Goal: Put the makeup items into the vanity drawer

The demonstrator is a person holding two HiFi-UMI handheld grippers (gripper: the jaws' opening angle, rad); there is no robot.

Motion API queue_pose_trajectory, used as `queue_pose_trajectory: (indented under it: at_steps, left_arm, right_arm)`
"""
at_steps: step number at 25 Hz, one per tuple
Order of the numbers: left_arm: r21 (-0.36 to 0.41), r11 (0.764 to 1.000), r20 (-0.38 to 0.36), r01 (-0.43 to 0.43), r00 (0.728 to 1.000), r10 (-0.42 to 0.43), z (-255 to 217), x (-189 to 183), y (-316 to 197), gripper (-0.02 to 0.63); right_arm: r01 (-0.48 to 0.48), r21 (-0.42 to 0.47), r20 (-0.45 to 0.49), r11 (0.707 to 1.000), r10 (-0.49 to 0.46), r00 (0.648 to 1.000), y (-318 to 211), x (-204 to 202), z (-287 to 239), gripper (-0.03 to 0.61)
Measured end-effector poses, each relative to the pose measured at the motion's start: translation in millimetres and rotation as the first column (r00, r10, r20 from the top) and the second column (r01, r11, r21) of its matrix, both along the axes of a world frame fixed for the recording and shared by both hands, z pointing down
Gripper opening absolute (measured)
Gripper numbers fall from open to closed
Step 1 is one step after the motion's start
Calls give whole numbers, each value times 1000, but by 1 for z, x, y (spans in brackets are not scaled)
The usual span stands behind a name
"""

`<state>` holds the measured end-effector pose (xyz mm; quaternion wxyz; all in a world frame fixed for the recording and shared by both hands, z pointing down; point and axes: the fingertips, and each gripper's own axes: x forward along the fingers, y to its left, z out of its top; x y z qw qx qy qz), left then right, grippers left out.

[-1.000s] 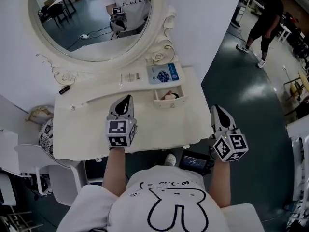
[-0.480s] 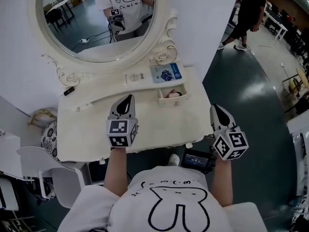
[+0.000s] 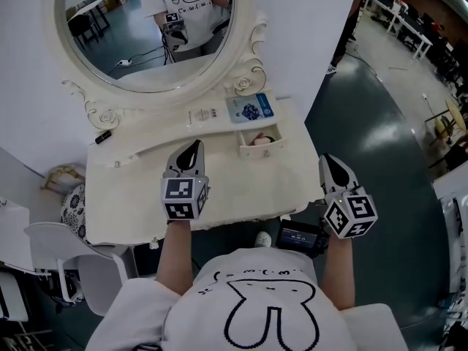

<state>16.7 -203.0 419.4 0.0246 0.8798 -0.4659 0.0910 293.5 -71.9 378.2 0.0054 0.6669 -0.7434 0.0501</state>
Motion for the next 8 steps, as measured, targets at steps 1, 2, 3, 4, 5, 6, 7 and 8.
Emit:
queue_pose_trajectory:
  at_steps: [1, 2, 3, 4, 5, 6, 7, 8]
  left_arm:
    - [0, 1000, 0, -1, 1000, 1, 0, 0, 0, 11]
    - [0, 1000, -1, -2, 1000, 2, 0, 1, 0, 11]
    - [0, 1000, -1, -2, 1000, 2, 0, 1, 0, 11]
    - [1, 1000, -1, -3, 1000, 3, 0, 1, 0, 11]
    - [1, 1000, -1, -3, 1000, 3, -1, 1, 0, 11]
    - [2, 1000, -1, -3, 1000, 3, -1, 2, 0, 11]
    - [3, 1000, -2, -3, 1000, 3, -2, 2, 0, 11]
    - [4, 1000, -2, -3, 1000, 3, -2, 1, 0, 11]
  right_arm:
    - [1, 0, -2, 1000, -1, 1000, 0, 0, 0, 11]
    - [2, 1, -4, 1000, -2, 1000, -1, 0, -1, 11]
    - [2, 1, -5, 1000, -2, 1000, -1, 0, -1, 11]
    - [2, 2, -7, 1000, -2, 1000, -1, 0, -2, 11]
    - [3, 2, -8, 1000, -3, 1000, -1, 0, -3, 11]
    - [4, 2, -9, 1000, -4, 1000, -1, 0, -3, 11]
    - [5, 3, -10, 1000, -5, 1000, -2, 0, -4, 11]
    - [6, 3, -11, 1000, -6, 1000, -2, 0, -4, 11]
